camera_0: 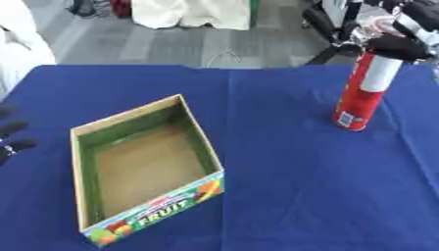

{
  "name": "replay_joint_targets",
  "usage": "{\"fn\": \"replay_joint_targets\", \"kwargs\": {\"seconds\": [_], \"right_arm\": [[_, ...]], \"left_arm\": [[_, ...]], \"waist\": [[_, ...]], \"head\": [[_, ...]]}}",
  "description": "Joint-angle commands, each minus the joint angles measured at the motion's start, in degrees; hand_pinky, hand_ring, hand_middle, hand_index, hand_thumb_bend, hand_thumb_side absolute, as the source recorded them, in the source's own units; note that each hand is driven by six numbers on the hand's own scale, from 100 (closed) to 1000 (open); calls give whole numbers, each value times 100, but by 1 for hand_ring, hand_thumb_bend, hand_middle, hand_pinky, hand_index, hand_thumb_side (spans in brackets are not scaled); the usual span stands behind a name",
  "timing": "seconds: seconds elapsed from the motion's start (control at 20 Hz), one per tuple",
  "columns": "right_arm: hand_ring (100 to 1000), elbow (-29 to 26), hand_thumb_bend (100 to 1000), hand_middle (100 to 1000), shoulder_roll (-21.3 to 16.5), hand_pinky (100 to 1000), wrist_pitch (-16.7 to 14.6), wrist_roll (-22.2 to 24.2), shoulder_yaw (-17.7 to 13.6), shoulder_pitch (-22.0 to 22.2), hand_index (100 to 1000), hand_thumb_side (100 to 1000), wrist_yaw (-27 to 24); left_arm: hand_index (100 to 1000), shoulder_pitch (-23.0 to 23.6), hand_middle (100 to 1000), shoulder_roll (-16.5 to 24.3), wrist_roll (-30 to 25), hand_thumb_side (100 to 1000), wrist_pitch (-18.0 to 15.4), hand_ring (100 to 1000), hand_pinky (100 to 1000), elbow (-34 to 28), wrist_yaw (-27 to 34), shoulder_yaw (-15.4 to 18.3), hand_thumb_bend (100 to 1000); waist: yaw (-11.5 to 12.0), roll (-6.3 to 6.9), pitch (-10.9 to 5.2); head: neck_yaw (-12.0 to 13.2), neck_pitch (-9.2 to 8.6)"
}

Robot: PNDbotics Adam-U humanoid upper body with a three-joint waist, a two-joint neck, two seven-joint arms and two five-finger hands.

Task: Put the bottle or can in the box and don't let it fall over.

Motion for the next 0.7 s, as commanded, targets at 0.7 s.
{"fn": "replay_joint_targets", "kwargs": {"seconds": [0.7], "right_arm": [[917,154,307,890,-157,920,54,-380,-211,-110,955,1000,148]], "left_arm": [[769,-31,839,104,-47,914,9,824,714,-45,-90,-7,199]], "waist": [[-5,3,3]], "head": [[17,-144]]}}
